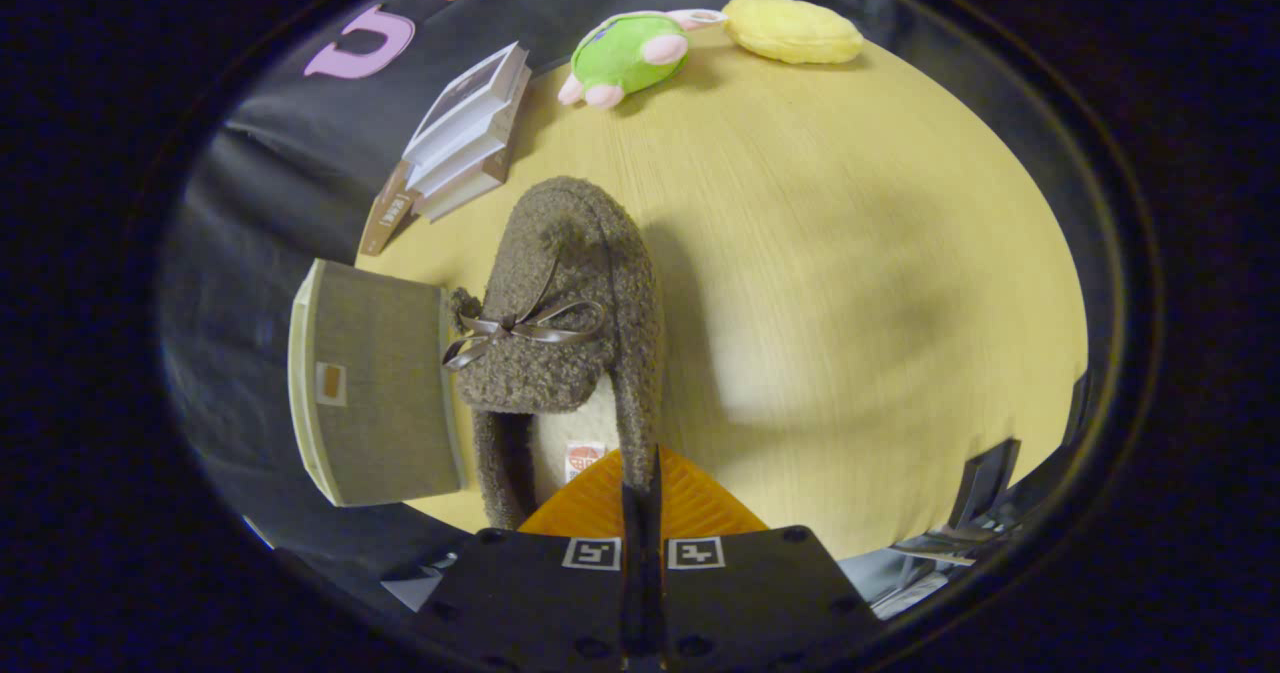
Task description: Open the storage box then place both shoes into the box .Put the left shoe in first, then the right shoe, with the right side of both shoes facing outward in a uniform manner.
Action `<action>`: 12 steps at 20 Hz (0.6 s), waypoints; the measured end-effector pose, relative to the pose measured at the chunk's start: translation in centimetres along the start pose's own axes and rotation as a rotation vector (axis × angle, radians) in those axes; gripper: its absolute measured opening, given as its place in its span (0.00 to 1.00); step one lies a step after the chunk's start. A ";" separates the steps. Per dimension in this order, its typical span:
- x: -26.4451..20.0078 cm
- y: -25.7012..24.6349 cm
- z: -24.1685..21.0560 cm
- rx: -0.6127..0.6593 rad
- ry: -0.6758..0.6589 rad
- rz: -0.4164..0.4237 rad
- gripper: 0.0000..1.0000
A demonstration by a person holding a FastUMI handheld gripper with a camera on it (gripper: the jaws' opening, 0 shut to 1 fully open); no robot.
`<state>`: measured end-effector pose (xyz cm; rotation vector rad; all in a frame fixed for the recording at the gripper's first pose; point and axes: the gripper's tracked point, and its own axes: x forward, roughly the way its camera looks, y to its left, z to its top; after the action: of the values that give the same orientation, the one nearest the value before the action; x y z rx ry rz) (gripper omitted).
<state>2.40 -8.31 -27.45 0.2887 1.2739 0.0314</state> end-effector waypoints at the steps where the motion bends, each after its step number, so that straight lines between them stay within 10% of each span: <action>1: -0.7 0.8 -0.1 0.013 -0.007 0.018 0.03; 12: -9.0 15.3 -0.6 0.048 -0.083 0.246 0.03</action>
<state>1.22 4.91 -15.70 0.4826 1.1518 0.1974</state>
